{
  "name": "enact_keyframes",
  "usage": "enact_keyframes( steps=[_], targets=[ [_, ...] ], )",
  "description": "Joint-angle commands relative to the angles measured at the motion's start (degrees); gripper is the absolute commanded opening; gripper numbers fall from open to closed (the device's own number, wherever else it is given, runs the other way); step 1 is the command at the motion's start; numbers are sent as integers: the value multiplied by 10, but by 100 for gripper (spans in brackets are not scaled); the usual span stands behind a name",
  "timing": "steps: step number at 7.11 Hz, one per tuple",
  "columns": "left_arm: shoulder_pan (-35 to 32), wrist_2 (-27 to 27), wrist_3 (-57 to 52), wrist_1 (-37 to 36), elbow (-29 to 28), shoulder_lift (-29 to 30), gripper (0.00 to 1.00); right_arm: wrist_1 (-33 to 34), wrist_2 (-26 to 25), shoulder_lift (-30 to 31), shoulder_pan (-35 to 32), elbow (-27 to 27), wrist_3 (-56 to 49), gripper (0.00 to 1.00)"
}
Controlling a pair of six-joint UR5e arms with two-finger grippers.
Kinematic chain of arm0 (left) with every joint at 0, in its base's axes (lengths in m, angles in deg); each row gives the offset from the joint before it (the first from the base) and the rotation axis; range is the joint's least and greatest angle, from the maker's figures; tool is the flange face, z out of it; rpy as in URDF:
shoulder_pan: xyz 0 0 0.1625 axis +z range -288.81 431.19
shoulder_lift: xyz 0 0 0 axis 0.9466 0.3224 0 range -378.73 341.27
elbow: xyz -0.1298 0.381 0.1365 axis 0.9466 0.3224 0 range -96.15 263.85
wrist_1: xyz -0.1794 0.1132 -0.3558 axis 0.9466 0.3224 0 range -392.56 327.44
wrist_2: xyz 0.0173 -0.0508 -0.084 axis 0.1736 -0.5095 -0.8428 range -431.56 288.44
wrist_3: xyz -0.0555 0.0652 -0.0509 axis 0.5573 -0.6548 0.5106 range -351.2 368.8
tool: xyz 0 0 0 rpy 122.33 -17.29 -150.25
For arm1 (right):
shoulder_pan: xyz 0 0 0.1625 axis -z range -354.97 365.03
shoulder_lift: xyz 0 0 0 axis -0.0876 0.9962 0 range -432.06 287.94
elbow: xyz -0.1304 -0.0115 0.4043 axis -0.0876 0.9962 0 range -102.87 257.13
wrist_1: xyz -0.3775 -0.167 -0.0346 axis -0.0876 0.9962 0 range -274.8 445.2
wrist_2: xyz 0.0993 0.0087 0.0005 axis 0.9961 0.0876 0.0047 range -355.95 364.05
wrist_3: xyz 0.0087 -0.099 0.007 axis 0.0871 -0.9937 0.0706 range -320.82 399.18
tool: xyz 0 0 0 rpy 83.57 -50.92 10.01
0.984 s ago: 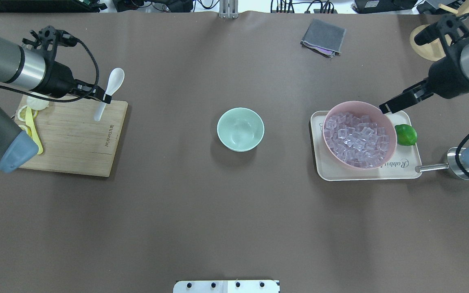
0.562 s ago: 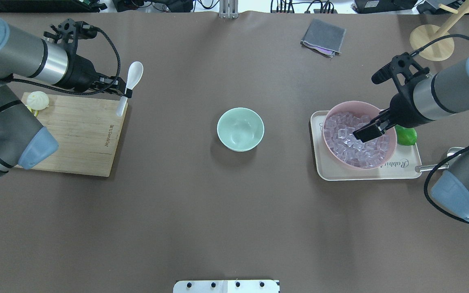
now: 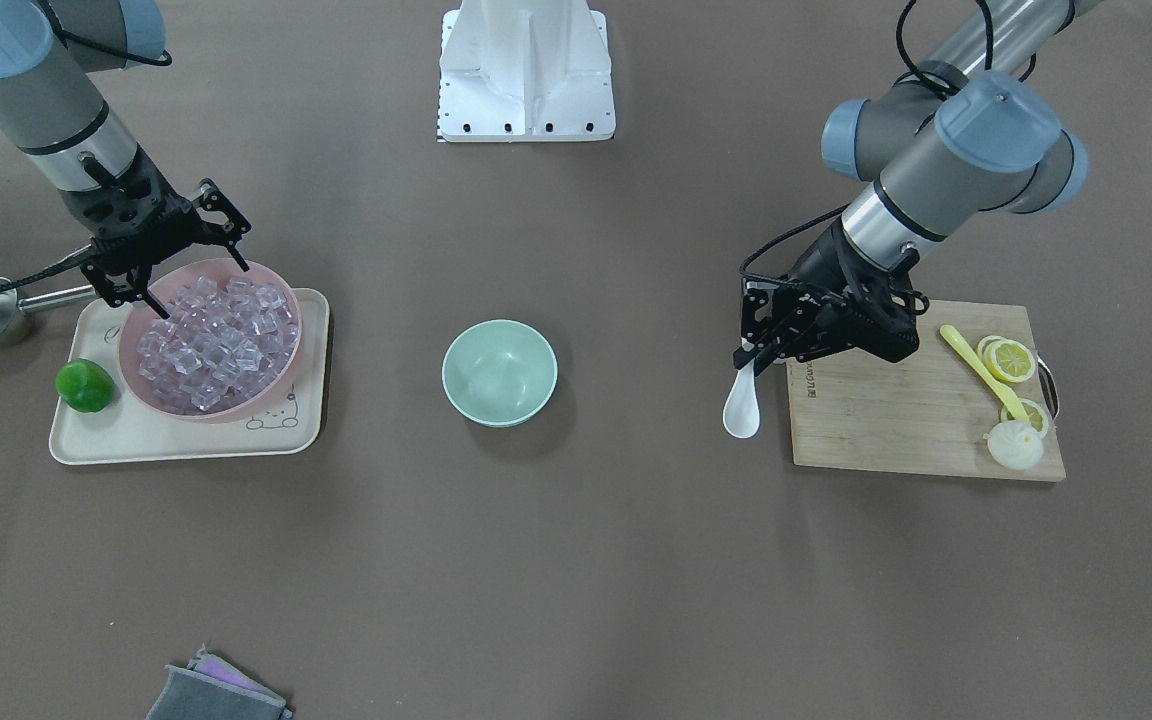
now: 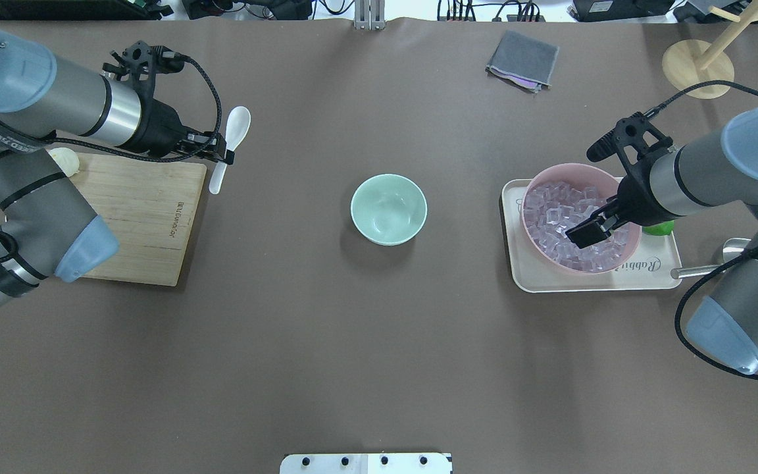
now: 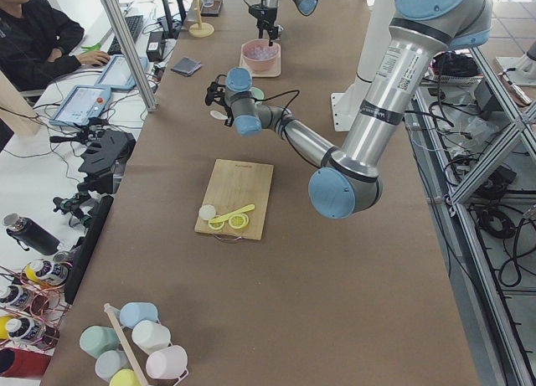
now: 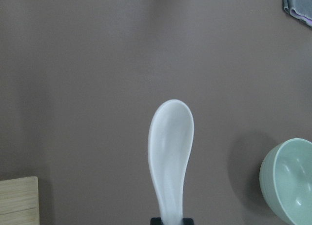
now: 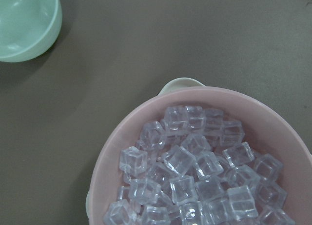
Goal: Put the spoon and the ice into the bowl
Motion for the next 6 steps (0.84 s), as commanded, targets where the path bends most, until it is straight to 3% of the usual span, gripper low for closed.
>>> enact_keyframes(
  steps=[1,3,6],
  targets=[
    [10,17,0,0,-4,1,0,0,2,-6,9,17,41,94],
    [17,24,0,0,-4,2,0,1,0,-7,13,28,43,82],
    [23,28,-1,2,-15,11,0,0,-1,-9,13,53,44,81]
  ],
)
